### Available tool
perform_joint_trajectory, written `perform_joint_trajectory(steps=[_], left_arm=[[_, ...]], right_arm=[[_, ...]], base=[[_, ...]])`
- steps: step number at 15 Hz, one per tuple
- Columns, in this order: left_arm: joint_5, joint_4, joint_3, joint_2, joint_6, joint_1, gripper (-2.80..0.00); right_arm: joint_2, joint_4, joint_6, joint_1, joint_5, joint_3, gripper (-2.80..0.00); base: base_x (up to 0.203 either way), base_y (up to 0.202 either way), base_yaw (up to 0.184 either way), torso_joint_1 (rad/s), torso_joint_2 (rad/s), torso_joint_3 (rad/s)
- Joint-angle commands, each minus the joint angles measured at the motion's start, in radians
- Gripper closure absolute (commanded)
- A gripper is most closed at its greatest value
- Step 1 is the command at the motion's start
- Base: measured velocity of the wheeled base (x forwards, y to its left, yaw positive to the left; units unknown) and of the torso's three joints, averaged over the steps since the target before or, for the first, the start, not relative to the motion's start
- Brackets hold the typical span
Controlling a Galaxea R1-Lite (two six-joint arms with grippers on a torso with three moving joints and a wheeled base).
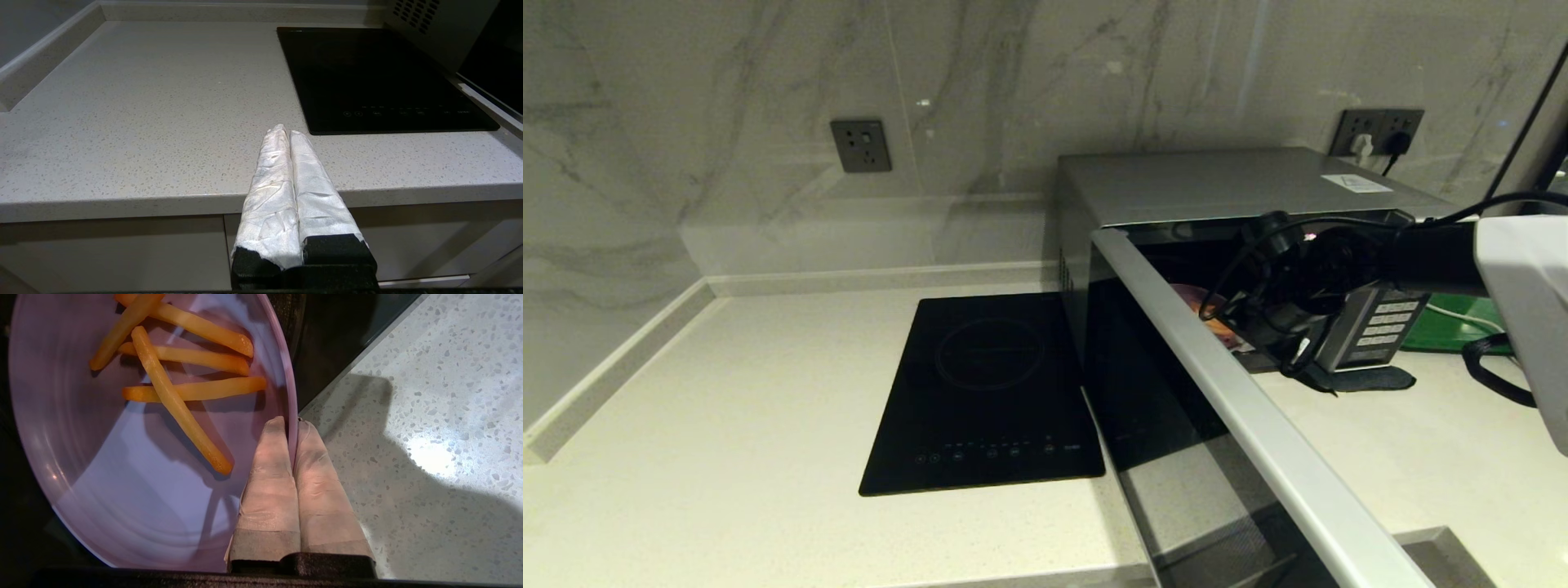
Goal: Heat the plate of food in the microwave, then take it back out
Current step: Take the plate out of the microwave
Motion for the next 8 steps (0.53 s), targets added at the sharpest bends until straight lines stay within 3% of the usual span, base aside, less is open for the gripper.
perform_joint_trajectory(steps=[1, 8], left_arm=[[0.001, 0.0, 0.0, 0.001, 0.0, 0.0, 0.0], [0.001, 0.0, 0.0, 0.001, 0.0, 0.0, 0.0]], right_arm=[[-0.017, 0.004, 0.005, -0.001, -0.001, 0.001, 0.0], [-0.068, 0.006, 0.007, -0.001, -0.001, 0.045, 0.0]], base=[[0.0, 0.0, 0.0, 0.0, 0.0, 0.0], [0.0, 0.0, 0.0, 0.0, 0.0, 0.0]])
